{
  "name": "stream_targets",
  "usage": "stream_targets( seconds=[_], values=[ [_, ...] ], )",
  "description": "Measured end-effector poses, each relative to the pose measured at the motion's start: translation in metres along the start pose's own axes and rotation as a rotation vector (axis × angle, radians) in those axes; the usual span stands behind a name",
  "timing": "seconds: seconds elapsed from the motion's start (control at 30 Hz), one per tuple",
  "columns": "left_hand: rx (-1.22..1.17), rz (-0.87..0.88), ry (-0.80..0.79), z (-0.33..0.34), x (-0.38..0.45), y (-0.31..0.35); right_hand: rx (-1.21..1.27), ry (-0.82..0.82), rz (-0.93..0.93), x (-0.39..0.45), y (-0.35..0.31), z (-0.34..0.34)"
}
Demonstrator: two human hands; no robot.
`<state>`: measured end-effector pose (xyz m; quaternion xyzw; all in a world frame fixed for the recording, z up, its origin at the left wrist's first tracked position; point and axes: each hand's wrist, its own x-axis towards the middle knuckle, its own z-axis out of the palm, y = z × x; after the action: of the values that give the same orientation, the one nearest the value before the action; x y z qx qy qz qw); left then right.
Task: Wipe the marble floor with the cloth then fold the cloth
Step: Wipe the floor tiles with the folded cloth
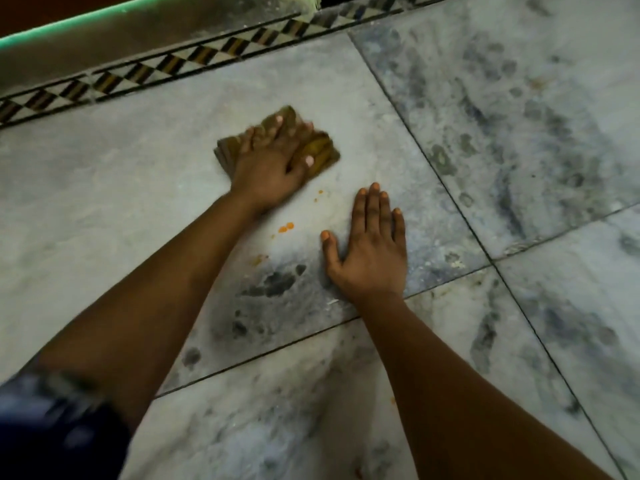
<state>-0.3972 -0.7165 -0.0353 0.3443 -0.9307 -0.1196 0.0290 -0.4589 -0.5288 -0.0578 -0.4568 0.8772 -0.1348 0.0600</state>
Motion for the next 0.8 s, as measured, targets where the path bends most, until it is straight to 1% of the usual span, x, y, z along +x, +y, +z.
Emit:
stream_targets(
  seconds=[0.07, 0.13, 0.2, 0.27, 0.3, 0.33, 0.4, 0.47, 0.53, 0.57, 0.7, 0.73, 0.8],
  values=[
    [0.001, 0.156, -0.059, 0.000, -0.045, -0.002, -0.001, -0.014, 0.002, 0.000, 0.000, -0.001],
    [0.052, 0.183, -0.131, -0.006, -0.056, -0.014, -0.009, -0.031, 0.000, 0.000, 0.001, -0.002],
    [0.102, 0.077, -0.174, -0.011, -0.028, -0.015, -0.017, -0.040, -0.004, 0.002, 0.002, -0.003],
    [0.089, -0.073, -0.215, -0.012, 0.004, -0.002, -0.028, -0.039, -0.001, 0.001, 0.001, -0.002],
    [0.070, -0.117, -0.220, -0.010, 0.012, 0.008, -0.031, -0.034, -0.002, 0.000, 0.001, -0.002],
    [0.056, -0.133, -0.217, -0.006, 0.014, 0.018, -0.029, -0.035, -0.002, 0.000, 0.001, -0.001],
    [0.072, -0.072, -0.199, 0.001, -0.008, 0.031, -0.030, -0.047, -0.002, 0.000, 0.001, -0.001],
    [0.094, 0.031, -0.166, 0.007, -0.043, 0.031, -0.026, -0.047, -0.003, 0.000, 0.001, -0.001],
    [0.087, 0.053, -0.154, 0.006, -0.059, 0.022, -0.034, -0.049, -0.006, 0.001, 0.002, -0.001],
    [0.085, 0.024, -0.159, 0.004, -0.055, 0.018, -0.044, -0.052, -0.008, 0.001, 0.002, -0.001],
    [0.078, -0.186, -0.198, -0.005, -0.010, 0.024, -0.057, -0.079, -0.005, 0.000, 0.002, -0.003],
    [0.073, -0.201, -0.190, -0.004, -0.009, 0.030, -0.057, -0.079, -0.006, 0.000, 0.002, -0.003],
    [0.080, -0.162, -0.163, 0.000, -0.027, 0.040, -0.051, -0.076, -0.007, 0.000, 0.001, -0.004]
  ],
)
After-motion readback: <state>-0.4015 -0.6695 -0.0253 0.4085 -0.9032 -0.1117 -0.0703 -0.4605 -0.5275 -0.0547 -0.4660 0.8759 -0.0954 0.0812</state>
